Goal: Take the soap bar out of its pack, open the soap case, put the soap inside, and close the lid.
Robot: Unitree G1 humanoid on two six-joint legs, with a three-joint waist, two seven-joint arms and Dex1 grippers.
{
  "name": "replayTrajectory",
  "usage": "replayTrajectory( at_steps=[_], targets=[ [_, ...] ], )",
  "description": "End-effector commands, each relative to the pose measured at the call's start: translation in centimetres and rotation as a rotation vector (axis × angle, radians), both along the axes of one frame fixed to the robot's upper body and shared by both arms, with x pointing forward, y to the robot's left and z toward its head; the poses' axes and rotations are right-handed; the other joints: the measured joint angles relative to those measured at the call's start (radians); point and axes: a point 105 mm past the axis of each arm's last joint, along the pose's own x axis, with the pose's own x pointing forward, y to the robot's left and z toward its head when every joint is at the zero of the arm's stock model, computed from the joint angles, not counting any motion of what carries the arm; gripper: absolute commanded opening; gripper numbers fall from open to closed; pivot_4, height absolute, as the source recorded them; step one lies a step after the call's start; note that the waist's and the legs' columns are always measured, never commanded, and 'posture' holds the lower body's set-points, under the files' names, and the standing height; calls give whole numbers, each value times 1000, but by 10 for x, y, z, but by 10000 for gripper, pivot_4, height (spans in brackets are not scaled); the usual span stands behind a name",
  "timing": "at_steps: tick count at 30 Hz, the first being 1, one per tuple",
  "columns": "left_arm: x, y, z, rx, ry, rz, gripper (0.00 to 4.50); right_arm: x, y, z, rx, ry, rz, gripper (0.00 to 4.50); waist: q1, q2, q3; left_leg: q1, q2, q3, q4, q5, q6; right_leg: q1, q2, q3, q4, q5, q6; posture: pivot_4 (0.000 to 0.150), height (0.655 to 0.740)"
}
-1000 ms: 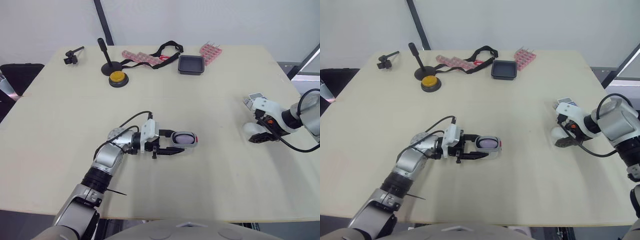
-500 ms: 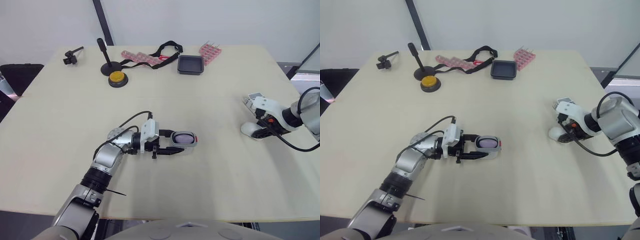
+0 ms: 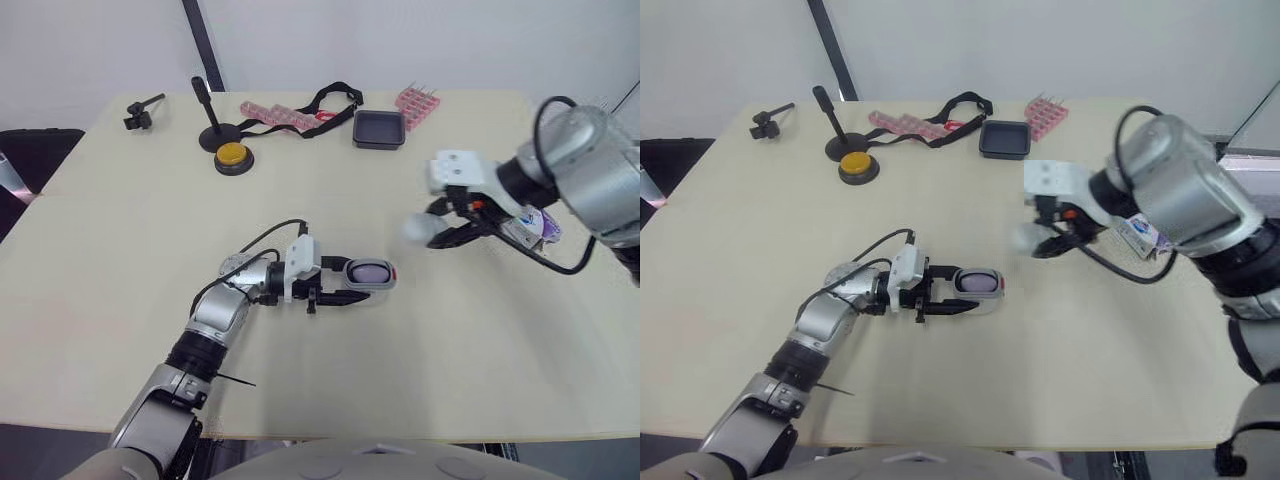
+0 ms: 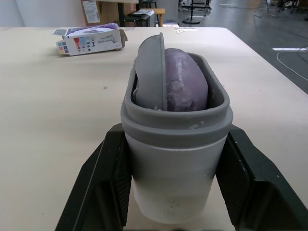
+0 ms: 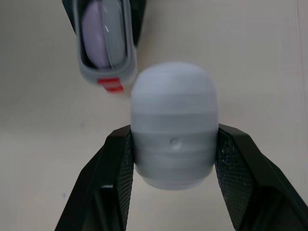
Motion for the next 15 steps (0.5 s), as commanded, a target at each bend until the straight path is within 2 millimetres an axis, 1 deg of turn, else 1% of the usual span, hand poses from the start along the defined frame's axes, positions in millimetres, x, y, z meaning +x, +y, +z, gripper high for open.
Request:
replayTrajectory(
  at_steps=[1,5,10,15],
  targets=[
    [11,-2,8,-14,-33,40,18962,-7,17,11,-11,-9,43,19358,6,-1,0,0,0,0,0,0,0,0,0,0,0,0,0,1500,7291],
    [15,-5,8,-10,-45,49,18962,-10,31,7,-28,5,66,19358,9,-2,0,0,-1,0,1,0,0,0,0,1,1,0,0,1500,7291],
    [17,-8,7,-10,-50,58,18962,-12,36,1,-69,29,69,19358,9,-2,0,0,-1,0,0,0,-2,0,0,2,2,0,0,1500,7291],
    [18,-9,5,-7,-53,61,18962,-9,38,-5,-93,37,52,19358,10,-2,0,1,-1,0,0,1,-4,0,0,4,3,0,0,1500,7291]
  ],
)
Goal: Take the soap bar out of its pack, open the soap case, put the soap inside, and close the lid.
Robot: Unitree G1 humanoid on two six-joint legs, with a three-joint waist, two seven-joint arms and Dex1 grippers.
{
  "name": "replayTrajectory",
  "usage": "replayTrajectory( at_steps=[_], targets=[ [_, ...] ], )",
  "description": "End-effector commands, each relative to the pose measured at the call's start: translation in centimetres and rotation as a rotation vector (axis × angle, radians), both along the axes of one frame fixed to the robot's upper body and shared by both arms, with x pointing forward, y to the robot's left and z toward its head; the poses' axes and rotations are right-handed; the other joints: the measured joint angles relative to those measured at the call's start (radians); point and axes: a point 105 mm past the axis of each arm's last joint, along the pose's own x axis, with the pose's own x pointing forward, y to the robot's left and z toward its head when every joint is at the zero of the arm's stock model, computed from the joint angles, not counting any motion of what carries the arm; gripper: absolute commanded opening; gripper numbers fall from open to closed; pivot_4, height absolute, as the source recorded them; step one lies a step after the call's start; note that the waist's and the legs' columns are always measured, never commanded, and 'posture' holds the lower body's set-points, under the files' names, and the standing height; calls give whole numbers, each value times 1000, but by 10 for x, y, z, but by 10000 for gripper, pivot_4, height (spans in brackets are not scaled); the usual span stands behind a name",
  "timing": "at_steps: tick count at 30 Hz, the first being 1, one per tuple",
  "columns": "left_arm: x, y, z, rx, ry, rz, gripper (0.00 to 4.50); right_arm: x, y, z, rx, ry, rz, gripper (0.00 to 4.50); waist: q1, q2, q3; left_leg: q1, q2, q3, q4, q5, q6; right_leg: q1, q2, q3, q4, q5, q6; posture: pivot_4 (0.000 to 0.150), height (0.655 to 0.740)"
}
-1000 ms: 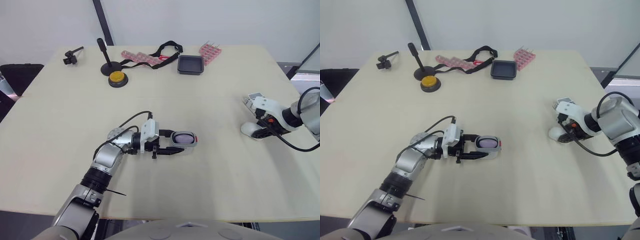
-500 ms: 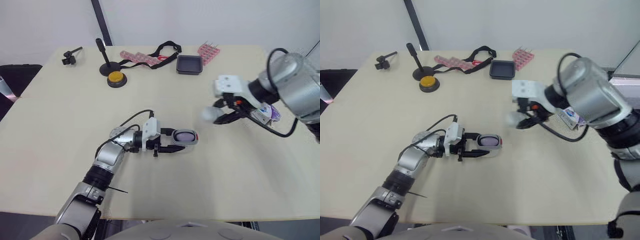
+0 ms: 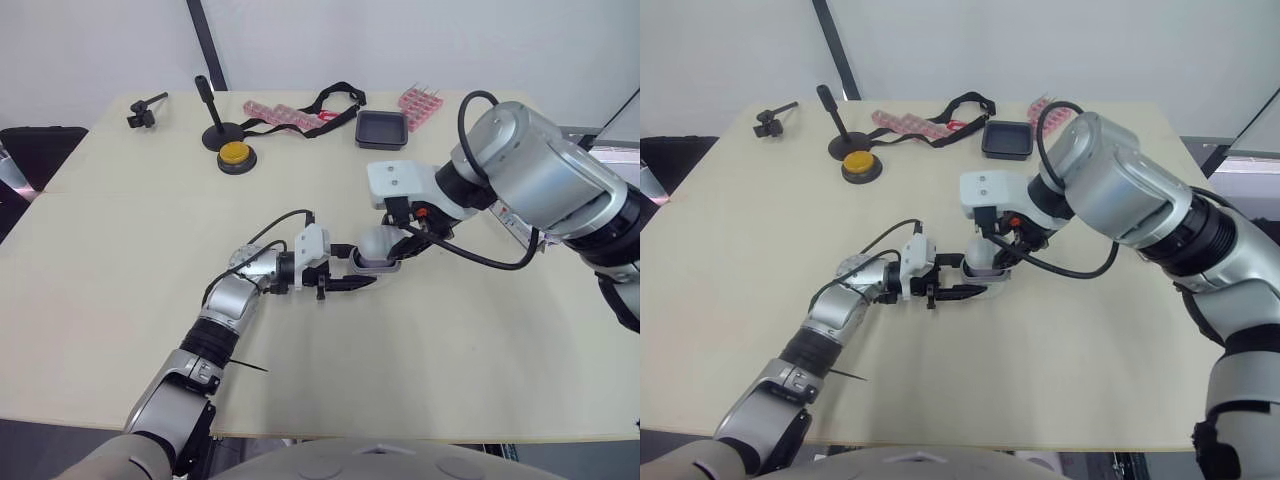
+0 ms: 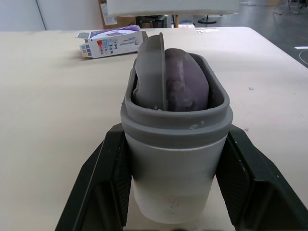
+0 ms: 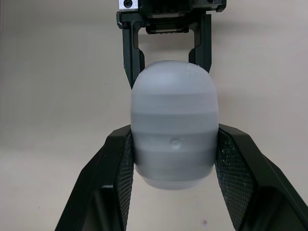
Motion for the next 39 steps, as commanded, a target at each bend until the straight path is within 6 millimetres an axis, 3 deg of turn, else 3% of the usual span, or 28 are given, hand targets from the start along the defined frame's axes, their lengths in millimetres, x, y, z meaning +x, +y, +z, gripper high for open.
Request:
replayTrajectory(
  at_steps=[1,7,23,39],
  targets=[
    [3,1,3,2,-26,14,18962,2,3,3,-10,-19,-5,19358,0,0,0,0,0,0,0,0,-1,0,0,0,0,0,0,1500,7291],
    [2,1,3,1,-25,9,18962,4,6,-9,-29,-6,-15,19358,-1,0,0,0,0,0,0,2,-5,0,0,0,0,0,0,1500,7291],
    [1,2,1,7,-24,14,18962,-1,15,-18,-37,15,13,19358,-2,-1,0,0,0,0,0,2,-7,1,0,0,0,0,1,1500,7291],
    [0,3,-1,11,-20,15,18962,-5,8,-23,-67,45,-1,19358,-2,-2,-1,0,0,0,-1,2,-9,3,0,0,0,0,1,1500,7291]
  ],
)
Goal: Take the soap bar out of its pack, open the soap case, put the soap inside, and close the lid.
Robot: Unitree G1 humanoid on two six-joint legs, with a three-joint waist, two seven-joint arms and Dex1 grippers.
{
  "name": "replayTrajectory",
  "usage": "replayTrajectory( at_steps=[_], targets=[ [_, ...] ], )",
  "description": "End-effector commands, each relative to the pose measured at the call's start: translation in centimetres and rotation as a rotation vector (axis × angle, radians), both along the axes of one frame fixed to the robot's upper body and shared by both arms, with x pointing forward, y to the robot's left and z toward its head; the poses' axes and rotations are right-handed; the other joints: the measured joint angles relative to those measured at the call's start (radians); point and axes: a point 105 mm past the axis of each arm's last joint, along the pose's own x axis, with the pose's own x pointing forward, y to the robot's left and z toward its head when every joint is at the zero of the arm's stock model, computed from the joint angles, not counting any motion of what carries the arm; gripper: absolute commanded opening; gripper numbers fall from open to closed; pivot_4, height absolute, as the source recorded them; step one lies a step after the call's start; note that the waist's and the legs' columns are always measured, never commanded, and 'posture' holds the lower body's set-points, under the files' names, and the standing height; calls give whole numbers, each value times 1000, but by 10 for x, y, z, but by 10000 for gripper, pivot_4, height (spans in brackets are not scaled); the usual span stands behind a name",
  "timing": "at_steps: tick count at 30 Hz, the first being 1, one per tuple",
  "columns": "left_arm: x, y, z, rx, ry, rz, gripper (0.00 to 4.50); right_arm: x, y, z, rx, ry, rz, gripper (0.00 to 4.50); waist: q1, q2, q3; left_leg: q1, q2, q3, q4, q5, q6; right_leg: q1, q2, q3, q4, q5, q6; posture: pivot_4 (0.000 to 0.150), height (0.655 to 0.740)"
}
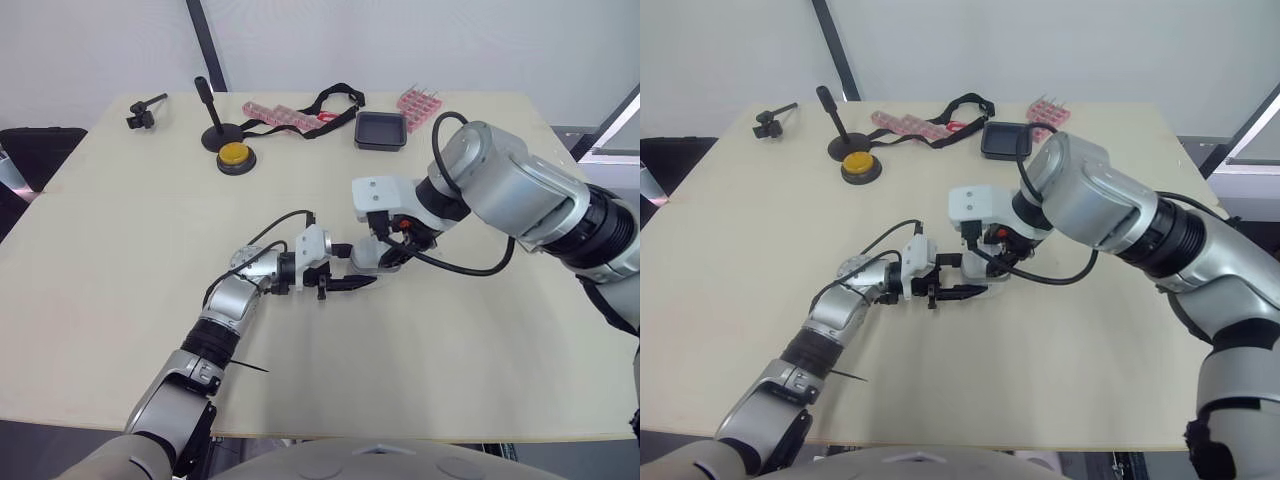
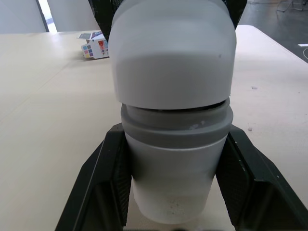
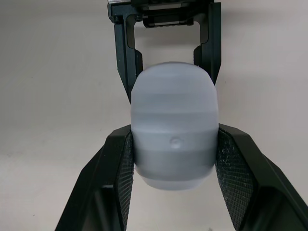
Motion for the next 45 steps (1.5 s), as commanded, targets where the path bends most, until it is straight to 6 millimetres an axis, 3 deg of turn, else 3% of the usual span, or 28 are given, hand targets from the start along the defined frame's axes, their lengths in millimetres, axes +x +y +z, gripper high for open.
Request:
replayTrajectory(
  at_steps=[1,24,26,31,45],
  targets=[
    [0,2,0,3,-8,9,18962,-8,1,-2,-17,30,28,19358,0,0,0,0,0,0,0,0,0,0,0,0,0,0,0,1500,7291],
    [-3,1,-2,5,0,12,18962,-15,6,-2,2,78,35,19358,0,0,0,0,0,0,-1,0,-1,0,0,0,-1,0,0,1500,7291],
    [-3,0,-2,4,1,12,18962,-15,6,-2,1,77,35,29632,0,0,0,0,0,0,-1,0,-1,0,0,0,-1,0,0,1500,7291],
    [-3,-1,-2,4,6,8,18962,-16,6,-1,8,66,53,44627,1,0,0,0,0,0,-1,0,-1,0,0,0,-1,0,0,1500,7291],
    [-5,0,-3,9,21,8,18962,-6,1,2,22,9,44,44627,0,0,0,0,0,0,-2,0,-1,0,0,0,-1,0,0,1500,7291]
  ],
)
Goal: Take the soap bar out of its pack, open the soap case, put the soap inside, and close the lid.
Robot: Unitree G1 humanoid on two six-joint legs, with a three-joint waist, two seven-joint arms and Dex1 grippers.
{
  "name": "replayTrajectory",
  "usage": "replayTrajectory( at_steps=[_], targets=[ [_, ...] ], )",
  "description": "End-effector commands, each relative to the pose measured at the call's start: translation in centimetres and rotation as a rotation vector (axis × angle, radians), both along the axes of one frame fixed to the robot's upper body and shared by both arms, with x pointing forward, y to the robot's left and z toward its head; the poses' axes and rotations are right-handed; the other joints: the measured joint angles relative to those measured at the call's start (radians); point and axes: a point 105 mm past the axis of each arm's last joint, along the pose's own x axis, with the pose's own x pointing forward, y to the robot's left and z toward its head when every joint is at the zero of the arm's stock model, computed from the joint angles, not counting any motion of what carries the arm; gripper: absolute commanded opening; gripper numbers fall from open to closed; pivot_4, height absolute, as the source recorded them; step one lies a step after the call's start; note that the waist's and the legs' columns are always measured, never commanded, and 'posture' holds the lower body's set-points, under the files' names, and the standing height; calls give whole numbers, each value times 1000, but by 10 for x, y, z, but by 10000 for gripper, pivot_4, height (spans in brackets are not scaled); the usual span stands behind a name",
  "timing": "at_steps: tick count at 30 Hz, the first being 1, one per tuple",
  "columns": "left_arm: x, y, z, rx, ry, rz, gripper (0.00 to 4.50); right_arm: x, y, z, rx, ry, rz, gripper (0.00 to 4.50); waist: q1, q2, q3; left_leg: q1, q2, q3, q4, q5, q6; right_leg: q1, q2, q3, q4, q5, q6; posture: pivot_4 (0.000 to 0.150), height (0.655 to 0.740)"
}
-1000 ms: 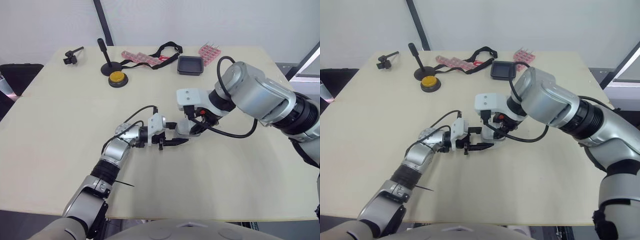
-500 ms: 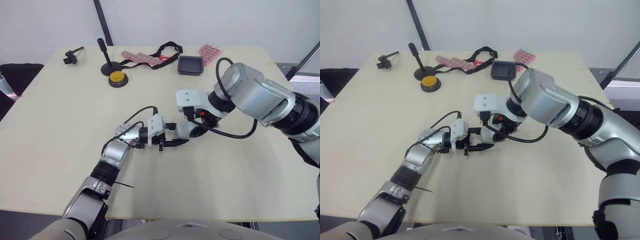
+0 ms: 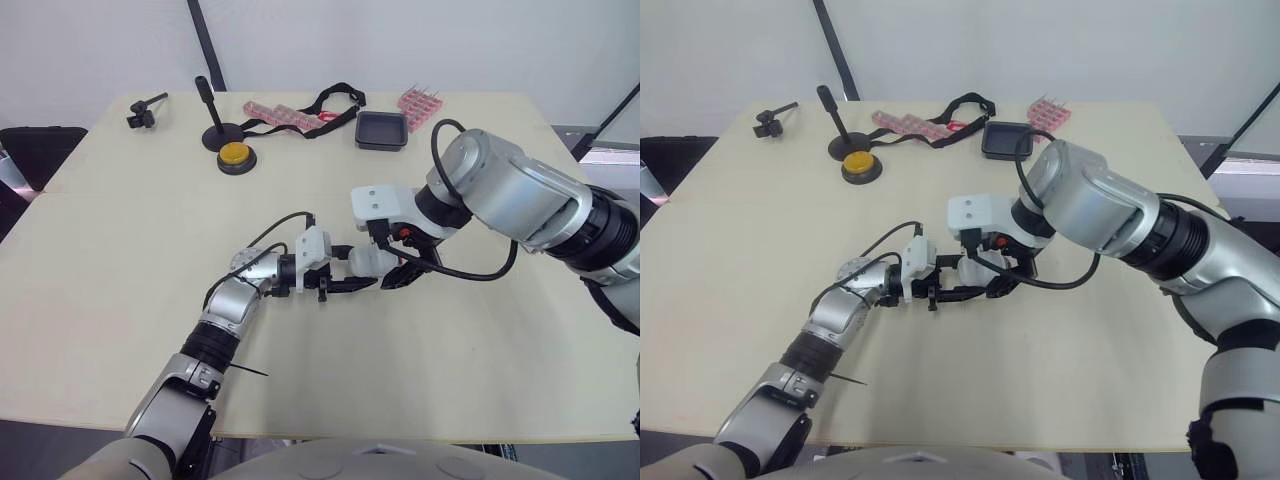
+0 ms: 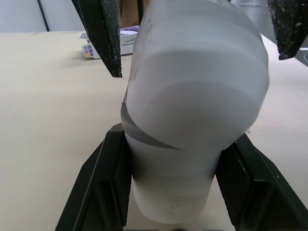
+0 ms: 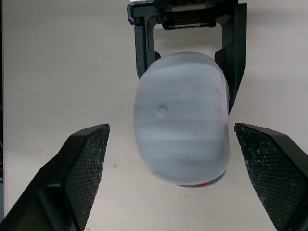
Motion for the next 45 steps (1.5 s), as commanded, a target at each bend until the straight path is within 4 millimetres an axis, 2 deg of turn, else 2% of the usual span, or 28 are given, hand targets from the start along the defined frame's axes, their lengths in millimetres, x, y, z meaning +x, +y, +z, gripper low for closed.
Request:
replayTrajectory(
  at_steps=[1,12,20,32,35,40,45],
  targets=[
    [-2,1,-2,10,10,0,18962,2,-1,9,21,-33,8,44627,0,0,0,0,0,0,0,0,0,0,0,0,0,0,0,1500,7291],
    [-2,2,-3,20,19,-3,18962,0,13,24,73,-117,57,44627,-1,0,0,0,0,0,0,0,0,0,0,0,0,0,0,1500,7291],
    [-2,2,-3,19,23,-2,18962,-5,24,16,93,-116,80,44627,-1,0,0,0,0,0,-1,0,0,0,0,0,-1,0,1,1500,7291],
    [-3,2,-3,19,34,2,18962,4,11,4,34,-161,71,44627,-1,0,0,0,0,0,-2,1,-2,0,0,0,-2,2,4,1500,7291],
    [-4,2,-4,18,36,3,18962,4,10,3,37,-159,71,36783,-1,0,0,0,0,0,-2,1,-2,0,0,0,-2,2,4,1500,7291],
    [-4,2,-5,21,40,3,18962,4,8,2,41,-155,74,21195,-3,-1,0,0,0,0,-3,1,-2,1,0,0,-2,2,4,1500,7291],
    [-5,3,-5,26,42,-1,18962,2,10,6,45,-148,72,20601,-4,-1,0,0,0,0,-3,1,-2,2,0,0,-2,2,4,1500,7291]
  ],
)
